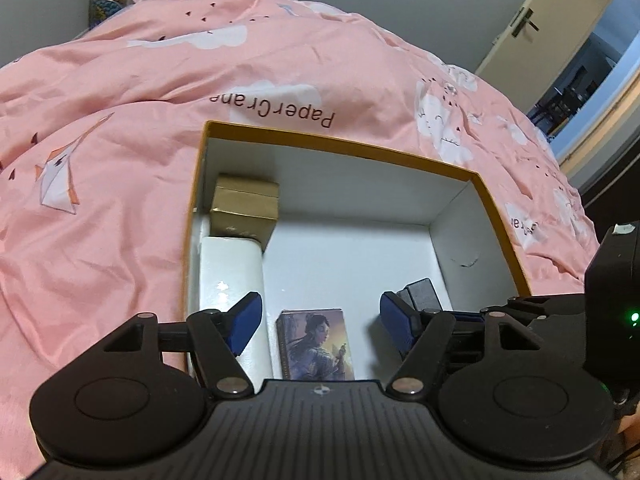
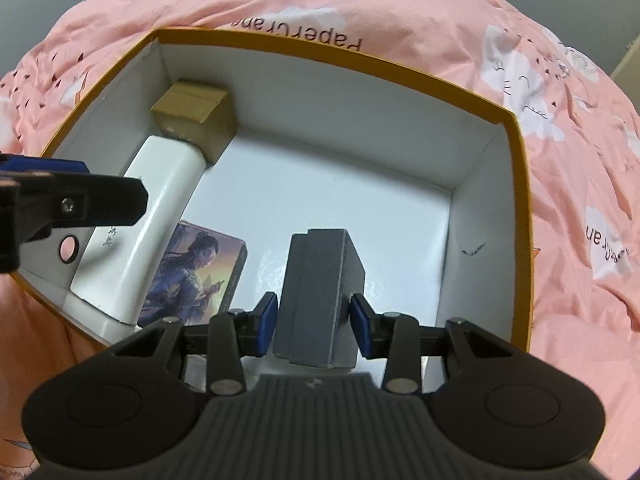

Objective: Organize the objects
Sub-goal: 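Release the photo card box into the orange box with the left tool while the right lowers the black box, then lower the black box beside the photo card box and open the right tool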

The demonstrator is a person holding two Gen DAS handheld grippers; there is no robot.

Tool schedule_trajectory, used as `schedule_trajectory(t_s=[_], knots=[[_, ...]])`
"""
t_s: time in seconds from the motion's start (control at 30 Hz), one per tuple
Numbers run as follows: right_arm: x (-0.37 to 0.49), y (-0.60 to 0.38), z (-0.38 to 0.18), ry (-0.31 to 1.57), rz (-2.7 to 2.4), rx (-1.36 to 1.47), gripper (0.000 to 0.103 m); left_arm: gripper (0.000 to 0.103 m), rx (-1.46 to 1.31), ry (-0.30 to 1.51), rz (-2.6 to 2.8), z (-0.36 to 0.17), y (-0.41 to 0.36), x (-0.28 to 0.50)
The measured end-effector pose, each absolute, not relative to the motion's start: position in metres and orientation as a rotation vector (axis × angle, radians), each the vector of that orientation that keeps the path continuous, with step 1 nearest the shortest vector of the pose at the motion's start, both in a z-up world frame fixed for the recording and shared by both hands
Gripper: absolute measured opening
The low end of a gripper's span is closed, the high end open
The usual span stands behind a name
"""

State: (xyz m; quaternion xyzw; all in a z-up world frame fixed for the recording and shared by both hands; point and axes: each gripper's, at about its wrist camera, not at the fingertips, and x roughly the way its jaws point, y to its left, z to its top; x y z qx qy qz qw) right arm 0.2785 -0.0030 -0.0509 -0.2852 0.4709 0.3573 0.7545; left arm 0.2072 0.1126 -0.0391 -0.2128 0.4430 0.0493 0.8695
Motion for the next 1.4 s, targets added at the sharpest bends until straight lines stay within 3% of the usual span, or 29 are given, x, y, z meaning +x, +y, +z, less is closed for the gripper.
schedule_trajectory(t_s=[0.47, 0.9, 0.97, 1.17, 1.37, 1.4], knots=[[0.291, -0.001, -0.047, 1.171, 0.841, -0.495, 0.045, 0.084, -0.496, 0.924, 0.103, -0.043, 0.126, 0.202], [0.324, -0.01, -0.065, 1.137, 0.595, -0.508, 0.04, 0.086, -0.57, 0.923, 0.086, -0.048, 0.133, 0.201], [0.325, -0.01, -0.068, 1.147, 0.592, -0.494, 0.034, 0.085, -0.571, 0.914, 0.082, -0.047, 0.132, 0.2], [0.328, -0.012, -0.067, 1.166, 0.599, -0.457, 0.034, 0.085, -0.548, 0.899, 0.042, -0.045, 0.126, 0.198], [0.331, -0.019, -0.069, 1.225, 0.616, -0.388, 0.033, 0.073, -0.554, 0.928, 0.06, -0.047, 0.125, 0.198], [0.332, -0.02, -0.069, 1.239, 0.624, -0.374, 0.029, 0.073, -0.566, 0.929, 0.056, -0.048, 0.127, 0.197]])
